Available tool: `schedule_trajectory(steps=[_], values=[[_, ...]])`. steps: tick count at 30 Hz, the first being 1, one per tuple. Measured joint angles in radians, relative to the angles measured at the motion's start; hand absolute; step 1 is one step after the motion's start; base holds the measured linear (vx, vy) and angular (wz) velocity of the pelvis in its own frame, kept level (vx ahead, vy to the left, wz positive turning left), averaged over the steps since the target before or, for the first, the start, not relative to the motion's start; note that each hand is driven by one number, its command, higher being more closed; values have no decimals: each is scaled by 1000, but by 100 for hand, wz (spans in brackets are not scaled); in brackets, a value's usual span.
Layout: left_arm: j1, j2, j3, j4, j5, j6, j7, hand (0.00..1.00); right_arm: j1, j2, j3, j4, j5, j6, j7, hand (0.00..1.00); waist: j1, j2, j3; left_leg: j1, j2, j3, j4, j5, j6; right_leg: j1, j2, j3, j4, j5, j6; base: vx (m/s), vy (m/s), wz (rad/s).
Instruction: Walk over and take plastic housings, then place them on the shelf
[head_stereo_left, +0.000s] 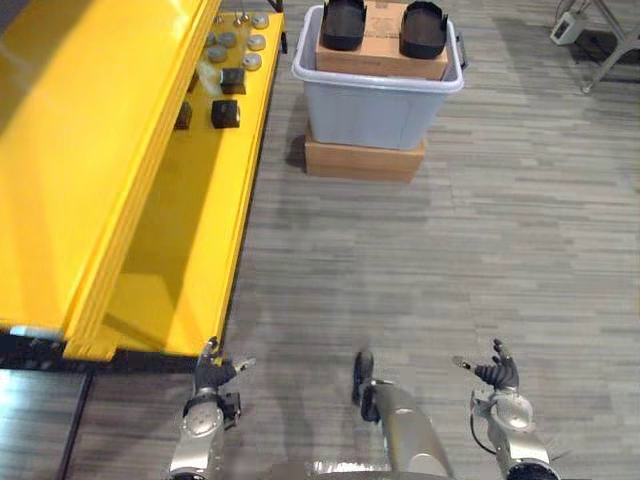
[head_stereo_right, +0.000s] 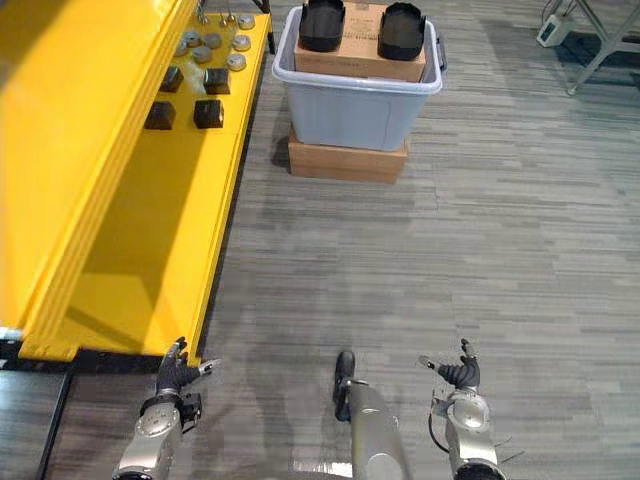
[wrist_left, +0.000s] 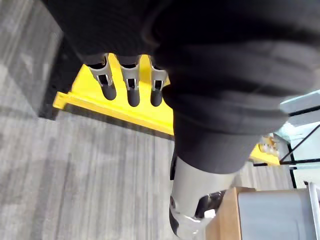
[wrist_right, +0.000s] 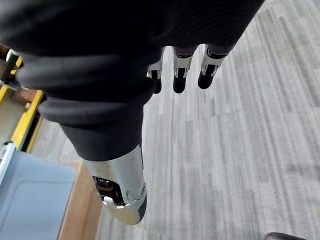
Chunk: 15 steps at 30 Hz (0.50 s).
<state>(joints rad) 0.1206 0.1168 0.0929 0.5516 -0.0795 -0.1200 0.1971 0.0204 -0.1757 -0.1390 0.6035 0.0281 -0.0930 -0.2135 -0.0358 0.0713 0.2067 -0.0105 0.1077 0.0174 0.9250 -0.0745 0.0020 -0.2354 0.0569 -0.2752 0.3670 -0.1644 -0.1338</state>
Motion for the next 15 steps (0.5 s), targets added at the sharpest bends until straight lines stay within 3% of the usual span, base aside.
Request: schedule_trajectory(steps=[2, 3, 4, 5, 6, 9, 10, 11, 12, 15], values=[[9, 1, -1, -14, 0, 1, -1, 0, -2, 32, 2, -16, 1, -18, 1, 0, 24, -12, 6, -148, 59, 38, 257, -61, 39, 108, 26, 33, -66, -7, -11, 536, -106, -46], [15, -4, -2, -14, 0, 6, -2, 0, -6, 53, 1, -19, 3, -16, 0, 0, 49, -23, 11, -241, 66, 44, 298, -94, 47, 169, 26, 61, -103, -7, -11, 485, -73, -47], [20, -10, -2, -15, 0, 7, -2, 0, -4, 58, 0, -20, 3, -15, -1, 0, 56, -24, 11, -281, 62, 43, 291, -110, 47, 200, 25, 72, -124, -7, -11, 459, -24, -45], [31, -21, -3, -15, 0, 8, -2, 0, -2, 63, 0, -20, 8, -12, -1, 0, 59, -24, 12, -345, 48, 35, 232, -139, 39, 257, 17, 88, -168, -16, -7, 539, 45, -39], [42, -30, -4, -15, 0, 9, -2, 0, -2, 63, -3, -21, 11, -12, -1, 0, 62, -32, 17, -393, 24, 38, 128, -167, 26, 306, -2, 102, -197, -47, 24, 454, 50, -34], [54, -48, -15, -16, 1, 17, -4, 0, 17, 58, -15, -19, 12, -8, -3, 0, 76, -29, 20, -448, -29, 40, -178, -167, 4, 374, -35, 129, -218, -101, 61, 456, 154, -27], [57, -57, -13, -14, 1, 19, -5, 0, 18, 55, -33, 4, 12, -7, -4, 0, 80, -32, 17, -446, -61, 34, -380, -126, -44, 399, -54, 147, -226, -125, 79, 596, 252, -45], [58, -61, -13, -8, 4, 23, -9, 0, 16, 52, -43, 27, 12, -5, -5, 0, 90, -22, 8, -438, -73, 27, -534, -19, -44, 420, -60, 172, -241, -157, 102, 521, 238, -53], [60, -58, -11, -4, 5, 25, -13, 0, 12, 52, -42, 46, 12, -1, -6, 0, 103, -18, 0, -430, -80, 31, -530, 41, -8, 430, -68, 192, -240, -172, 110, 435, 197, -54], [56, -58, -8, 7, 4, 29, -21, 0, 11, 58, -21, 61, 9, 22, -2, 0, 108, -66, -22, -454, -113, 95, -385, -82, 80, 417, -135, 281, -152, -179, 115, 544, 218, -31]])
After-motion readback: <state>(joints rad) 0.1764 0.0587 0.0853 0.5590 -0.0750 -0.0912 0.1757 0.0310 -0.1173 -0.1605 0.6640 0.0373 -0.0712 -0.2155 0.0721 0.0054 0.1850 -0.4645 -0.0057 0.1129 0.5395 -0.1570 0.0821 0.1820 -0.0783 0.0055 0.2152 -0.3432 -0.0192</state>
